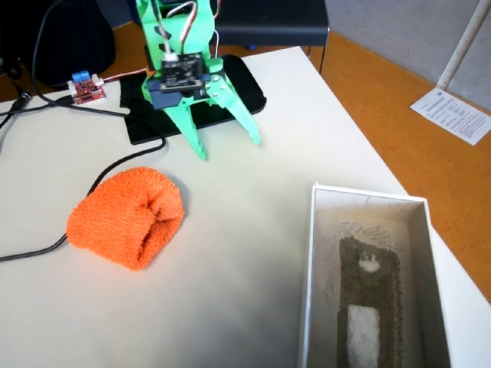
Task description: Remove orange objects from table
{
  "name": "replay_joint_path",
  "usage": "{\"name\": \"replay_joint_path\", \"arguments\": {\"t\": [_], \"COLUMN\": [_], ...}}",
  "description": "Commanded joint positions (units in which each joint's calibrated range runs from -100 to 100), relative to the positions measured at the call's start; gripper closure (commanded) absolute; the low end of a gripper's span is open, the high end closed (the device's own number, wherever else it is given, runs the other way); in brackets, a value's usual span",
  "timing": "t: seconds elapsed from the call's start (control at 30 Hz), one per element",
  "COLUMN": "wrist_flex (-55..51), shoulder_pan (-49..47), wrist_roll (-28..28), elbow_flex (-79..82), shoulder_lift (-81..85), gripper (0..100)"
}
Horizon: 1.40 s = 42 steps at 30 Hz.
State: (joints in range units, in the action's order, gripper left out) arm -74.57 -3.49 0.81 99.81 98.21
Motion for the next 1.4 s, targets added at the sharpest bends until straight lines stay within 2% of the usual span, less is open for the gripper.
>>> {"name": "replay_joint_path", "arguments": {"t": [0.0,0.1,0.17,0.27,0.33,0.43,0.53,0.57,0.67,0.87,1.1,1.37], "wrist_flex": [15.8,35.9,43.6,50.9,51.6,48.7,47.0,40.1,31.9,11.8,5.4,4.6], "shoulder_pan": [3.0,6.2,8.1,10.0,10.8,11.1,10.7,11.4,13.0,19.0,25.0,29.6], "wrist_roll": [1.0,3.3,3.3,2.8,4.4,6.0,7.2,4.9,3.6,5.8,5.7,4.3], "elbow_flex": [-4.1,-12.5,-18.2,-33.0,-47.4,-64.7,-74.5,-75.7,-73.5,-71.0,-70.0,-67.3], "shoulder_lift": [-1.5,-14.3,-24.8,-46.6,-59.7,-72.8,-80.2,-83.6,-83.6,-82.8,-83.1,-83.9], "gripper": [65,65,65,65,65,65,65,65,65,62,60,58]}}
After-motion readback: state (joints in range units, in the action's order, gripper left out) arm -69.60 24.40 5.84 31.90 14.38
